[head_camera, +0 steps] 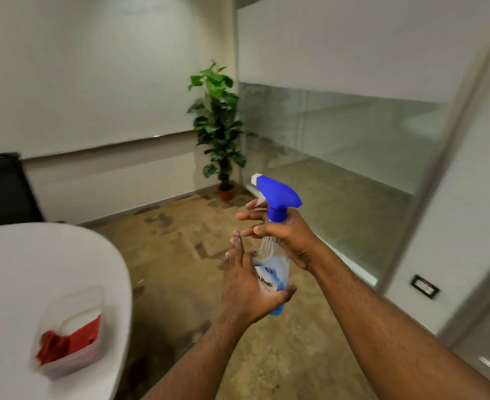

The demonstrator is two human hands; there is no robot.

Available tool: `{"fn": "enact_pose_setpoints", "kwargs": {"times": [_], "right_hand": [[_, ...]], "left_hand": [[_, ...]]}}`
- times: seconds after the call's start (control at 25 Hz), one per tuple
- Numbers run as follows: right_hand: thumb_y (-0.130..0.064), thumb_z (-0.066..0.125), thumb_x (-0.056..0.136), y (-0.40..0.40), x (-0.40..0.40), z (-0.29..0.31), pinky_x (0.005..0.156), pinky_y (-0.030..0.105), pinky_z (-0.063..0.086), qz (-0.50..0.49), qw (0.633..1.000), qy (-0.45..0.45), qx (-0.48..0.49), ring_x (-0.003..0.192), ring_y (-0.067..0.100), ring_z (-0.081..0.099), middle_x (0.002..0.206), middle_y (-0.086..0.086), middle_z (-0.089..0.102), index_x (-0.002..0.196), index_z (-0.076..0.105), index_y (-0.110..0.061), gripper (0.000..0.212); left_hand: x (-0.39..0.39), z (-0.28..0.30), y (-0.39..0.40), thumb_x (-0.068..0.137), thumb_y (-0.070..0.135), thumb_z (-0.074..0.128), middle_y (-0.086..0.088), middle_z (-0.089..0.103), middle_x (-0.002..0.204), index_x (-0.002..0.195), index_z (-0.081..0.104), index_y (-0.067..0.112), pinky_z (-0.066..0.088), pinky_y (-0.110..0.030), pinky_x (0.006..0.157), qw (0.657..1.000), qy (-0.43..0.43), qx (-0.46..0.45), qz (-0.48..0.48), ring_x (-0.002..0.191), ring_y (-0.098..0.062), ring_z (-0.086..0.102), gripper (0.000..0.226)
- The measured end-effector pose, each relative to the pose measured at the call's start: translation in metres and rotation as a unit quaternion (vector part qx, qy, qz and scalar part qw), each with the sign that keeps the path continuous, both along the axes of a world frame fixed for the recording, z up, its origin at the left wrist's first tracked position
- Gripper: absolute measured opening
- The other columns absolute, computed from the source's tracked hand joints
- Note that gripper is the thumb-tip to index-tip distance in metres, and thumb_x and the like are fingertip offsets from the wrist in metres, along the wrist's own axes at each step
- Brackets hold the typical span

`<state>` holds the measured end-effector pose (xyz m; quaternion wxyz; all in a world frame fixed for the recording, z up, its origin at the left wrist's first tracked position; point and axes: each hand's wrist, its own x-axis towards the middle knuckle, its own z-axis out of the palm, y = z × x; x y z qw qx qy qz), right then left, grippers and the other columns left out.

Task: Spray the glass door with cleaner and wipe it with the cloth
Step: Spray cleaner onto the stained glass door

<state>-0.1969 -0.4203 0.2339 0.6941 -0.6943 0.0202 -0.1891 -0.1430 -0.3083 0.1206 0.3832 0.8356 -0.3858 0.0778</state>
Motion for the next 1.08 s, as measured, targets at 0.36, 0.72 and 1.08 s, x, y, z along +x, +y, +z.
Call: {"fn": "enact_pose_setpoints", "kwargs": {"times": [0.36,0.72,1.08], "right_hand": [[0.012,0.058,0.076,-0.175,-0.199,-0.002,0.078,0.037,0.056,-0.243,0.970,0.011,0.020,0.087,0.030,0.071,0.112,0.008,0.072,0.107,0.058,-0.005,0.035],[0.019,0.052,0.079,-0.325,-0.369,0.004,0.079,0.037,0.058,-0.409,0.912,-0.004,0.017,0.079,0.027,0.069,0.095,0.017,0.074,0.109,0.058,0.000,0.036],[0.013,0.053,0.080,-0.435,-0.449,0.008,0.066,0.034,0.057,-0.563,0.826,0.005,-0.018,0.065,0.022,0.063,0.079,0.008,0.073,0.108,0.060,-0.008,0.036]], "left_hand": [[-0.166,0.007,-0.204,0.051,0.085,0.065,0.004,-0.007,0.166,0.157,0.011,0.020,0.003,-0.028,0.123,0.977,0.048,0.038,-0.202,0.151,-0.009,-0.010,0.136],[-0.315,0.023,-0.382,0.048,0.084,0.070,0.009,0.004,0.166,0.157,0.005,0.028,0.022,-0.037,0.121,0.935,0.053,0.056,-0.346,0.151,-0.012,0.008,0.139],[-0.381,0.028,-0.525,0.041,0.095,0.065,0.011,0.038,0.151,0.152,0.018,0.037,0.034,-0.036,0.115,0.873,0.069,0.131,-0.465,0.139,-0.015,0.035,0.134]]}}
